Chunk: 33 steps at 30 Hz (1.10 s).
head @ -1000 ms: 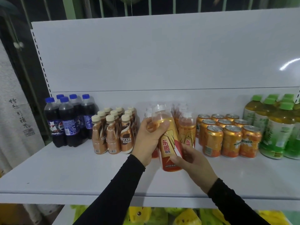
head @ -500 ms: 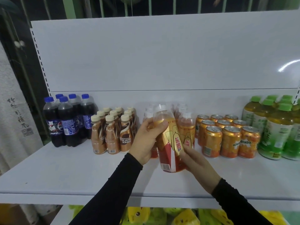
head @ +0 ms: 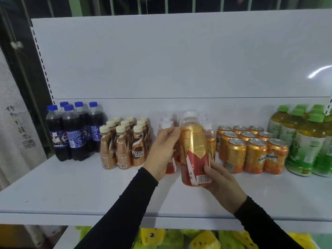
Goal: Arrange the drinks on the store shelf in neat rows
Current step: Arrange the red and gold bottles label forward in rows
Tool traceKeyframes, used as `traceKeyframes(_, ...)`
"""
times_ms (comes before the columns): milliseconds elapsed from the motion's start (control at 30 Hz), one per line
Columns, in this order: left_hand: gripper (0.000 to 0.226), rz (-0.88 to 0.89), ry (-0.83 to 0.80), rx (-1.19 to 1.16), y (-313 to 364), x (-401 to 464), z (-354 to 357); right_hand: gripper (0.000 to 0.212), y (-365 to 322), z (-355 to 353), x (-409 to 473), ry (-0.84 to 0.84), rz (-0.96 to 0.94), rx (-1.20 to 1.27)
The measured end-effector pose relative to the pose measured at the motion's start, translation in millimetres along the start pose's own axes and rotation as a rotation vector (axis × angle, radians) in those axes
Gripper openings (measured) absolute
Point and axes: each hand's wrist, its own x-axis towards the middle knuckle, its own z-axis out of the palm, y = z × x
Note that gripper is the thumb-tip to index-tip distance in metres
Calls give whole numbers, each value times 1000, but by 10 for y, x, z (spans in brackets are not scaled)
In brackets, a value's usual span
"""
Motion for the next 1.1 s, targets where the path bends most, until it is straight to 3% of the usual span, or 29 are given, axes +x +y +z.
traceKeyframes(333,30,-12,-22,20,25,-12,-7,89,-13,-32,71,-17,64,171)
traceKeyframes(467,41,65,-35,136,73,-62,32,78,-41,-8,75,-20,0,68)
traceKeyframes(633,55,140,-49,339,103,-39,123,45,-162,123,87,49,-146,-224)
traceKeyframes(867,66,117,-11,161,307,118,136,50,-282,234,110,116,-380,-474)
traceKeyframes(967,79,49,7,54,423,210,112,77,-392,197,106,76,-413,-509)
traceKeyframes(1100,59,-94,30,-97,605,269,115,82,-475,198,90,28,-459,-514)
